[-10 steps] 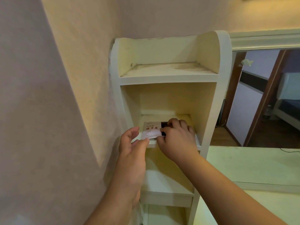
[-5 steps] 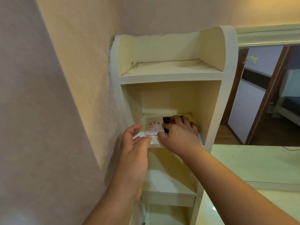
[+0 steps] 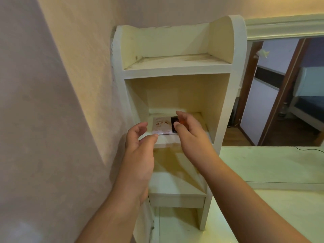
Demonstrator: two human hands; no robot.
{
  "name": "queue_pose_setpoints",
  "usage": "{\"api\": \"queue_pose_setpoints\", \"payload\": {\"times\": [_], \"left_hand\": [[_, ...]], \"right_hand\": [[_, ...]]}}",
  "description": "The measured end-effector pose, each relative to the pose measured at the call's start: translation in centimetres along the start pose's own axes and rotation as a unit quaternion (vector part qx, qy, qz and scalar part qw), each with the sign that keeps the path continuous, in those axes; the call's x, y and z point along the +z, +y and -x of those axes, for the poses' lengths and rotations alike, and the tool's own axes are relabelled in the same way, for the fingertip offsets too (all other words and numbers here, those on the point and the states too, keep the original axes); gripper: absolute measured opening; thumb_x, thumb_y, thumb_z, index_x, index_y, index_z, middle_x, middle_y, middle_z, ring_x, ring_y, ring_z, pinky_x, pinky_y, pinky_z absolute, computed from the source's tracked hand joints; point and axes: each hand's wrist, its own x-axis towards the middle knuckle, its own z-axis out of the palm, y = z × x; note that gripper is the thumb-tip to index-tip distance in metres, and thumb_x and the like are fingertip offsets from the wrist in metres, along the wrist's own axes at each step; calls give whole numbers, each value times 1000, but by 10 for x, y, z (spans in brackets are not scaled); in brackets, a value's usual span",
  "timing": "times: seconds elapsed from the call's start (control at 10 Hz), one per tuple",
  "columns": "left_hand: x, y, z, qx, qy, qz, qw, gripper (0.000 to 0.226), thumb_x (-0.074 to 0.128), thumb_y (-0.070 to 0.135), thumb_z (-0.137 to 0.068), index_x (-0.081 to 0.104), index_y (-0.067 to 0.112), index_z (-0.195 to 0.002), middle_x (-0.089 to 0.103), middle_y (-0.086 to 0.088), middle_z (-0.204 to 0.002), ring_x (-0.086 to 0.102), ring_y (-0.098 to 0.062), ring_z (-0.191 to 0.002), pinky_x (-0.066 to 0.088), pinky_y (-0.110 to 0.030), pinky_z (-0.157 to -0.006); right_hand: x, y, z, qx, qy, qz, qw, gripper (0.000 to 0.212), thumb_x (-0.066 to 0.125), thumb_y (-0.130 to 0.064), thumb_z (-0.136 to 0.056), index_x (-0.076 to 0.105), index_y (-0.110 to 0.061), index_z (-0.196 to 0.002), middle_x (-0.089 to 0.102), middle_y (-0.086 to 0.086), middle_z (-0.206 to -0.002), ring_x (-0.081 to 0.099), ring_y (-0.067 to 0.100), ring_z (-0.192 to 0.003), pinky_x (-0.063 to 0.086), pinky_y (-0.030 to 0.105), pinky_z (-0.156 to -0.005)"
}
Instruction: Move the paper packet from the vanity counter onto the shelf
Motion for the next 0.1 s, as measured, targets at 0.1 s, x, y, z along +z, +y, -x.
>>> {"api": "queue_pose_setpoints", "payload": {"times": [0.1], "left_hand": [[-2,-2,0,12,3,-12,1000,33,60,40,-82,62,55,-111,58,32,-121,56,25,-88,48,-32,-84]], "right_hand": [[-10,-4,13,52,29,-128,990,36,51,-41,-97,61,-40,-132,65,-25,-121,58,-12,-106,42,20,-84]]}}
